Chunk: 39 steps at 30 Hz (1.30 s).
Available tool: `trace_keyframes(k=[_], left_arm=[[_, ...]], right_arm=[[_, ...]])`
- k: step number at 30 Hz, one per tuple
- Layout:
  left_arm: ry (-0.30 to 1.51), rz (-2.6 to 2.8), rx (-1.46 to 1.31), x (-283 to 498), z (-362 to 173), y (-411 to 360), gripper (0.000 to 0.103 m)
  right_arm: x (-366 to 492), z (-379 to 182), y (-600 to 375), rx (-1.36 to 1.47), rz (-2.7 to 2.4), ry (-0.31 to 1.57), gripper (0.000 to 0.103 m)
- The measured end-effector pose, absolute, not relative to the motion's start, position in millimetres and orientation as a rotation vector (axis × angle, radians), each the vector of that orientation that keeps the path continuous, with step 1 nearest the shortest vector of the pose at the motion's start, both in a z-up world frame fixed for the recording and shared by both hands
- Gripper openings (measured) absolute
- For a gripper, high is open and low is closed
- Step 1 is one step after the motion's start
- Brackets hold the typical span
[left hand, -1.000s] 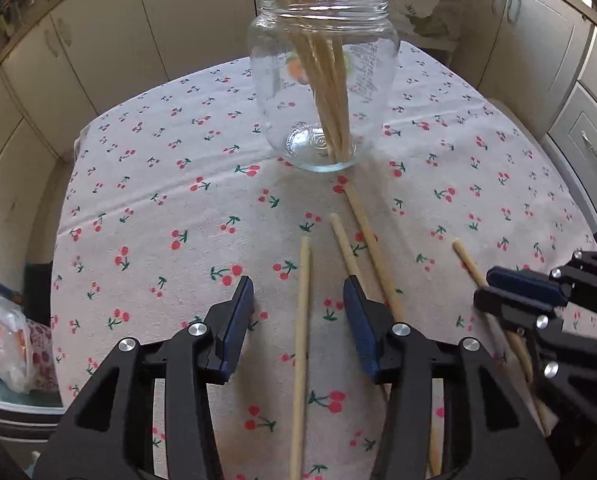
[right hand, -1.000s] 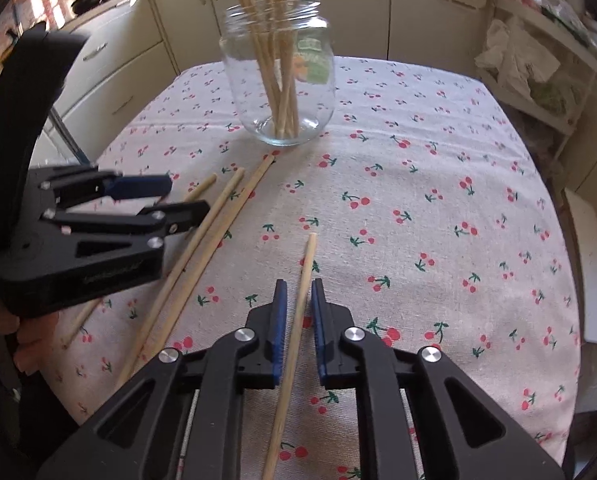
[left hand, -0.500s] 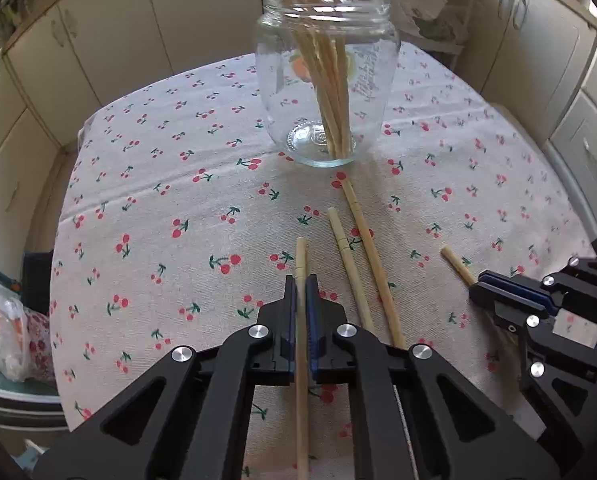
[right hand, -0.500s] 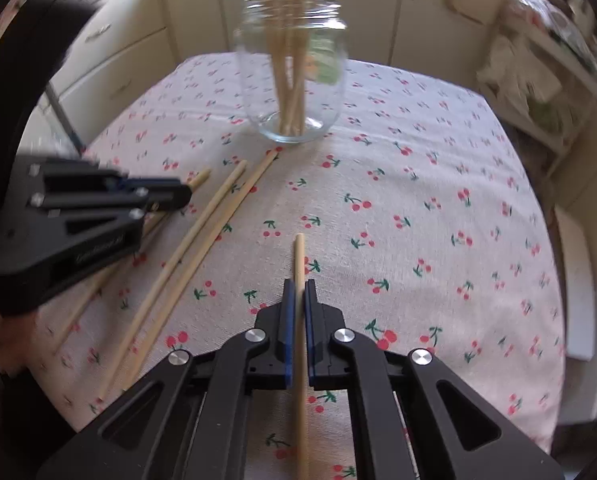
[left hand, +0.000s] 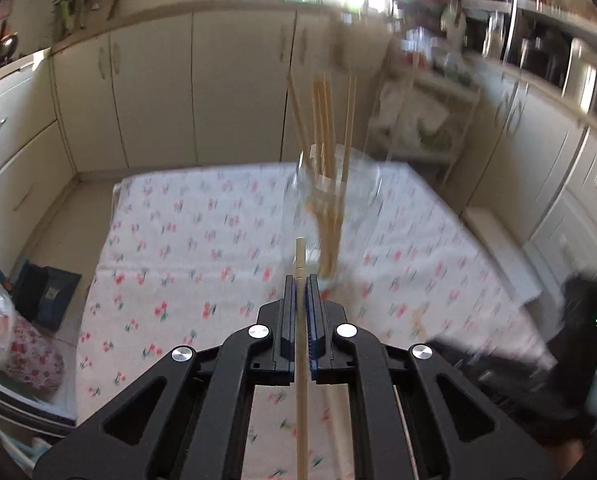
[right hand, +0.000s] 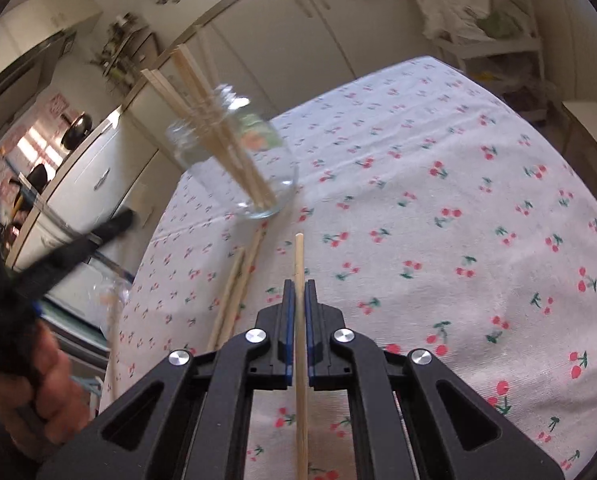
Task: Organize utensils
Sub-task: 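Lift both held sticks up over the glass jar and lower them in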
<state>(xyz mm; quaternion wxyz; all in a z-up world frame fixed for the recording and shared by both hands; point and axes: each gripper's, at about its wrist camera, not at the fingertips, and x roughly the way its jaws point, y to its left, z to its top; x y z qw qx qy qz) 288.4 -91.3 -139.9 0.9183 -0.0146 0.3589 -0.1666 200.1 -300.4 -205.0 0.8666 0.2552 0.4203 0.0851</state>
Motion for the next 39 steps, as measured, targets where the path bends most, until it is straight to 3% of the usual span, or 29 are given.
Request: trace_keyframes(k=[8, 15, 29, 39], left_arm=[[0.421, -0.352, -0.265, 296, -72, -71, 0.005], [0.256, -0.321, -0.384, 327, -36, -75, 0.005], [0.044, -0.199, -0.296, 376, -40, -132, 0.005], [0.038, -0.146, -0.197, 386, -66, -153, 0.005]], right_arm=[[199, -223, -316, 0.638, 0.154, 0.909, 0.006], [197, -225, -317, 0.641, 0.167, 0.907, 0.006], [194, -228, -321, 0.688, 0.196, 0.907, 0.006], [193, -230, -326, 0.727, 0.208, 0.909, 0.006]])
